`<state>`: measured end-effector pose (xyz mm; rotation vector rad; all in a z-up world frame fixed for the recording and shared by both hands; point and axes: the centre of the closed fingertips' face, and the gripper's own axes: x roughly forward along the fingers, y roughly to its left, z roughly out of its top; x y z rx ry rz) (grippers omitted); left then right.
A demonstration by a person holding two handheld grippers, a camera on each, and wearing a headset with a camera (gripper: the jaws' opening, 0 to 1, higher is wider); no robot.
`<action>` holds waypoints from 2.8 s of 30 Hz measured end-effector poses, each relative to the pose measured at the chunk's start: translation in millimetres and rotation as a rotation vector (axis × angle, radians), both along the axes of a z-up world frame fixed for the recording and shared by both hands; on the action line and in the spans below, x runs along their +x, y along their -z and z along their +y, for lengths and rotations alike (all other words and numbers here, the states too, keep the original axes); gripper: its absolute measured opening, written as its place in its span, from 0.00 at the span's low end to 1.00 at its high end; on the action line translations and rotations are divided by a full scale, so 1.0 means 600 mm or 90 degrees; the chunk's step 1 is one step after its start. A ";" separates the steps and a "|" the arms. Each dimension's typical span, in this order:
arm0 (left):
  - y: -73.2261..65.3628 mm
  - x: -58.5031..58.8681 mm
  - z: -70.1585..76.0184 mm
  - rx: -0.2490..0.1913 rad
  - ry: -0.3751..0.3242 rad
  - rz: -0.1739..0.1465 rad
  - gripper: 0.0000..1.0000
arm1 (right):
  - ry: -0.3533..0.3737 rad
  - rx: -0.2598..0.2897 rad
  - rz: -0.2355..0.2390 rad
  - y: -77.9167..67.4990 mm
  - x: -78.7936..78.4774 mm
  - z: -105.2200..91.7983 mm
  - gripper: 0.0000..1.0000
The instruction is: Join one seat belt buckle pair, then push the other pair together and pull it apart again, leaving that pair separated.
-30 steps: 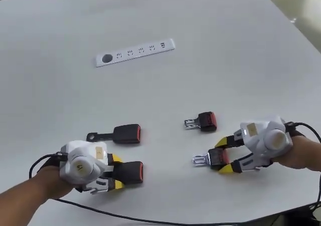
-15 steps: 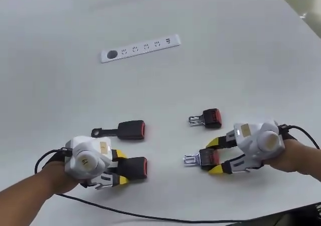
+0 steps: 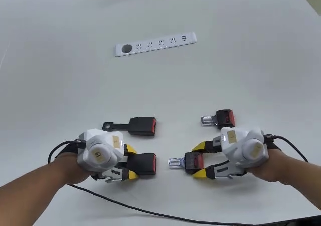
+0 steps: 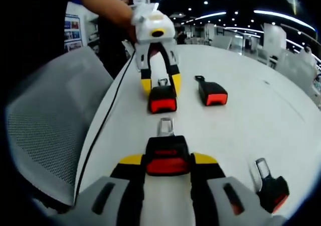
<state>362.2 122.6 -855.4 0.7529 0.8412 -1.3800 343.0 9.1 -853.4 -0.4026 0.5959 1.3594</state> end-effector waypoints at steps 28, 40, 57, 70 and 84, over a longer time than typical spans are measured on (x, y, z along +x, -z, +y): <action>0.003 -0.002 0.000 0.024 0.035 -0.016 0.34 | -0.001 -0.004 0.017 -0.002 0.011 0.073 0.34; 0.001 -0.003 -0.001 0.018 0.046 -0.014 0.33 | 0.003 -0.006 0.018 0.001 0.017 0.095 0.34; -0.001 -0.001 0.003 -0.004 0.075 -0.012 0.33 | -0.008 -0.027 -0.005 0.000 0.014 0.089 0.33; -0.002 -0.002 0.006 -0.053 0.073 -0.006 0.32 | 0.005 -0.010 -0.044 -0.002 0.012 0.085 0.33; -0.003 -0.004 0.006 -0.075 0.085 -0.002 0.32 | 0.013 0.003 -0.034 -0.004 0.014 0.085 0.32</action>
